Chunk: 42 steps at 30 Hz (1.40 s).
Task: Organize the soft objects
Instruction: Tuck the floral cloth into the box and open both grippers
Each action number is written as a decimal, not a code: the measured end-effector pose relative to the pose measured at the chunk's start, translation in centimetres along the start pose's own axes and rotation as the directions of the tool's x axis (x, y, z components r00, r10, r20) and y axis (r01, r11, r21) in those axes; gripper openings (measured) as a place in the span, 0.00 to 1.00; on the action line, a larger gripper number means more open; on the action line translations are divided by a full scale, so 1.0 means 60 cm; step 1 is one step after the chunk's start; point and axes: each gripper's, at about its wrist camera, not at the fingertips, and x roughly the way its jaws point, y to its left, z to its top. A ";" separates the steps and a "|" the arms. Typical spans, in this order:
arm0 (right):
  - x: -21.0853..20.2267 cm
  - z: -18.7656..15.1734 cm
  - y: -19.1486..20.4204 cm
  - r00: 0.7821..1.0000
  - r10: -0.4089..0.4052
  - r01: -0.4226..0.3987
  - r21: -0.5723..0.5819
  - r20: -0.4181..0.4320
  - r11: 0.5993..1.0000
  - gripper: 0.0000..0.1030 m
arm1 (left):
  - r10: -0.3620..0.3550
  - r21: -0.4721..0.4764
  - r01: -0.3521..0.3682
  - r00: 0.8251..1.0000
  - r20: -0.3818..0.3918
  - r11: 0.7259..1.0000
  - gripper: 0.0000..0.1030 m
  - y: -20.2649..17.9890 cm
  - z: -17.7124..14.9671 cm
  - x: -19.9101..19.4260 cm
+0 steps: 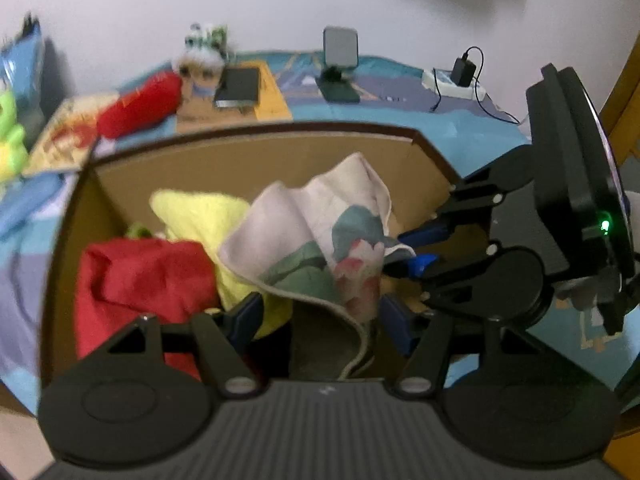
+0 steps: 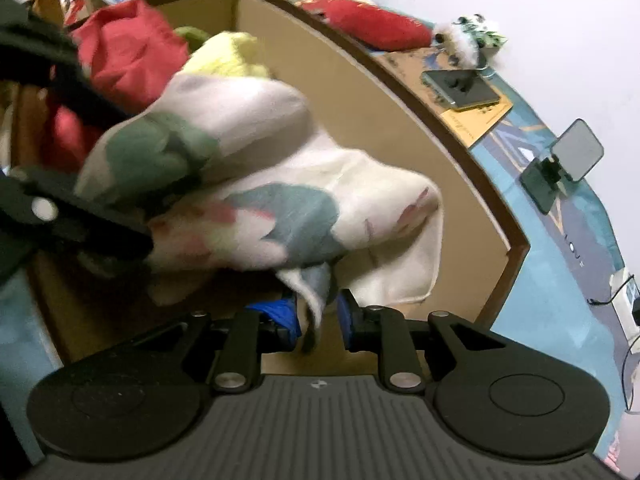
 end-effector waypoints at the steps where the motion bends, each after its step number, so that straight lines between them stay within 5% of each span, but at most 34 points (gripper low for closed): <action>1: 0.001 0.000 -0.005 1.000 0.005 -0.005 0.026 0.006 1.000 0.00 | -0.015 -0.019 0.015 1.000 -0.015 1.000 0.32 0.006 0.000 0.011; 2: -0.002 -0.001 -0.009 1.000 -0.004 0.003 0.044 0.028 0.999 0.00 | -0.027 -0.035 0.026 0.999 -0.025 0.999 0.08 0.009 0.001 0.020; 3: -0.008 -0.003 -0.009 0.999 -0.020 0.018 0.044 0.046 0.999 0.00 | -0.035 -0.054 0.033 0.999 -0.031 0.998 0.04 0.014 0.002 0.028; 10: -0.105 -0.027 -0.030 0.980 -0.096 0.071 0.139 0.176 0.988 0.00 | -0.135 -0.146 0.132 0.991 -0.012 0.980 0.00 0.034 0.016 0.027; 17: -0.145 -0.050 -0.041 0.976 -0.109 0.081 0.151 0.188 0.985 0.00 | -0.285 -0.189 0.313 0.945 0.162 0.931 0.00 0.058 0.047 -0.045; 23: -0.113 -0.038 -0.013 0.979 -0.071 0.030 0.208 0.191 0.978 0.00 | -0.094 -0.189 0.102 0.994 0.052 0.977 0.00 0.078 0.035 0.014; 26: -0.095 -0.025 -0.003 0.981 -0.084 0.045 0.213 0.175 0.976 0.00 | 0.051 -0.109 -0.047 0.998 0.034 0.993 0.00 0.068 0.023 0.024; 29: -0.082 -0.021 -0.007 0.983 -0.082 0.034 0.275 0.165 0.961 0.00 | 0.056 -0.085 -0.052 0.997 0.046 0.995 0.00 0.069 0.016 0.014; 31: -0.078 -0.022 -0.007 0.984 -0.069 0.015 0.306 0.166 0.952 0.00 | 0.022 -0.062 -0.020 0.999 0.035 0.998 0.10 0.064 0.016 0.012; 33: -0.075 -0.022 -0.006 0.984 -0.052 -0.008 0.330 0.173 0.944 0.00 | -0.023 -0.072 0.022 1.000 -0.002 0.997 0.56 0.062 0.009 0.016; 34: -0.073 -0.022 -0.004 0.984 -0.048 -0.013 0.339 0.172 0.941 0.00 | -0.008 -0.066 0.007 1.000 -0.017 0.998 0.63 0.061 0.005 0.018; 39: -0.055 -0.024 -0.010 0.985 0.011 -0.084 0.420 0.173 0.904 0.00 | 0.087 -0.025 -0.086 0.996 0.001 0.996 0.62 0.057 -0.016 0.000; 42: -0.068 -0.030 -0.014 0.961 0.102 -0.213 0.448 0.258 0.869 0.00 | 0.099 -0.018 -0.098 0.994 0.036 0.995 0.62 0.054 -0.019 -0.026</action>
